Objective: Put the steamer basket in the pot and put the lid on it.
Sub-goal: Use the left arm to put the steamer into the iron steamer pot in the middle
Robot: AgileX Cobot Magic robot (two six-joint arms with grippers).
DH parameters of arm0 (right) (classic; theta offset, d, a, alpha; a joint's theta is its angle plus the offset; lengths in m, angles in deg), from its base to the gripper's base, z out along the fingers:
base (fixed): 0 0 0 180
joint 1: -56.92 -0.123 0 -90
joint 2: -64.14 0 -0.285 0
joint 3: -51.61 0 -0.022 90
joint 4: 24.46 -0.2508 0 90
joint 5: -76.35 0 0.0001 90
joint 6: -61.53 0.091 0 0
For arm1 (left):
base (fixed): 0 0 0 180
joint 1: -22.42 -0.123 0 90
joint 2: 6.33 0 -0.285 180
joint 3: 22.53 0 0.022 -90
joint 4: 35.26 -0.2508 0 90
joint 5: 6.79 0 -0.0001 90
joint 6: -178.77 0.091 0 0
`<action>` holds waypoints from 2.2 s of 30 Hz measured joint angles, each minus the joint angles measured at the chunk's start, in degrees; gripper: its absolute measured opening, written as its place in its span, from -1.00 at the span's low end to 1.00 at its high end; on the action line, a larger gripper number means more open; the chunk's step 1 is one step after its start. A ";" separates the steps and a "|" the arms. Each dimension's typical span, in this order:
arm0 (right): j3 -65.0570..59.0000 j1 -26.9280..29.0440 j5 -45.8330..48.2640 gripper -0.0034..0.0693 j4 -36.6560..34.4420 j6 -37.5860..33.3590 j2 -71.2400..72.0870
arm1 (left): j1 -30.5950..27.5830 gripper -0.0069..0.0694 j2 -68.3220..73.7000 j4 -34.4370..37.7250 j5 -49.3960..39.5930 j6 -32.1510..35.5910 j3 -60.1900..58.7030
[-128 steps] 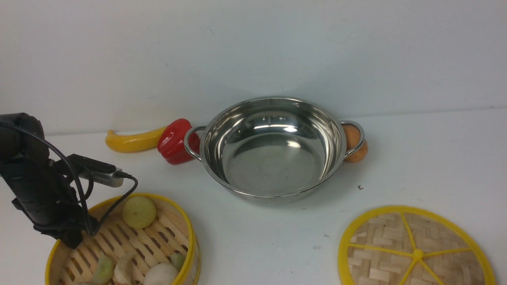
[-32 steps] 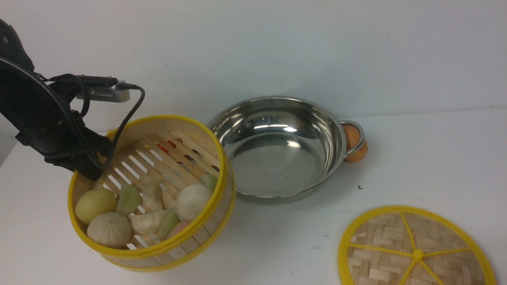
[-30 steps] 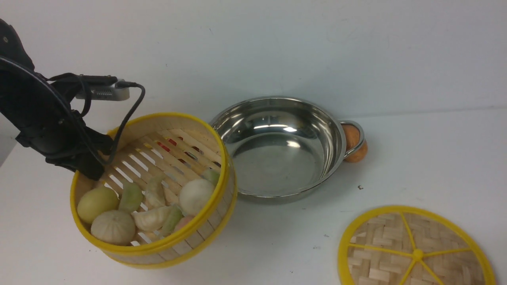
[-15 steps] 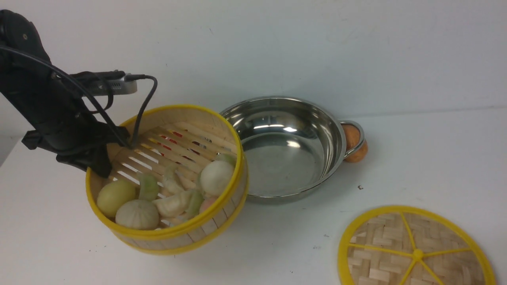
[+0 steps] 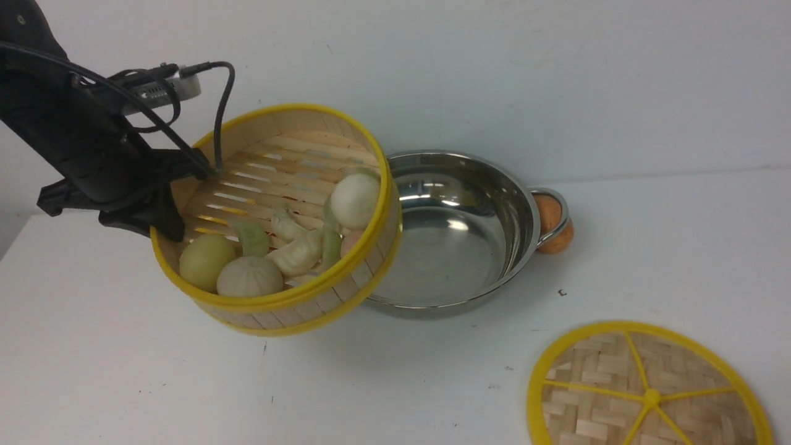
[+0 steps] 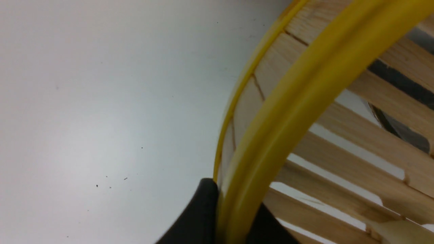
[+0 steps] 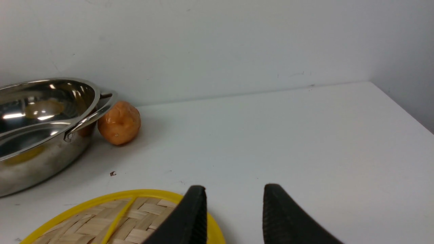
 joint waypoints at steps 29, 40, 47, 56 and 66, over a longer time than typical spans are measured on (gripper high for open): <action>0.00 0.00 0.00 -0.22 0.00 -0.17 0.00 | 5.82 -0.74 0.00 8.98 2.54 -12.63 0.00; 0.00 0.00 0.00 -0.22 0.00 -0.17 0.00 | 7.97 -0.74 0.81 6.57 1.50 -13.90 0.90; 0.00 0.00 0.00 -0.22 0.00 -0.17 0.00 | 8.49 -0.74 2.07 1.76 0.82 -14.51 4.44; 0.00 0.00 0.00 -0.22 0.00 -0.05 0.00 | 8.56 -0.74 2.72 1.24 6.44 -14.57 5.65; 0.00 0.00 0.00 -0.22 0.00 0.00 0.00 | 8.60 -0.74 6.78 -2.55 2.29 -13.88 5.70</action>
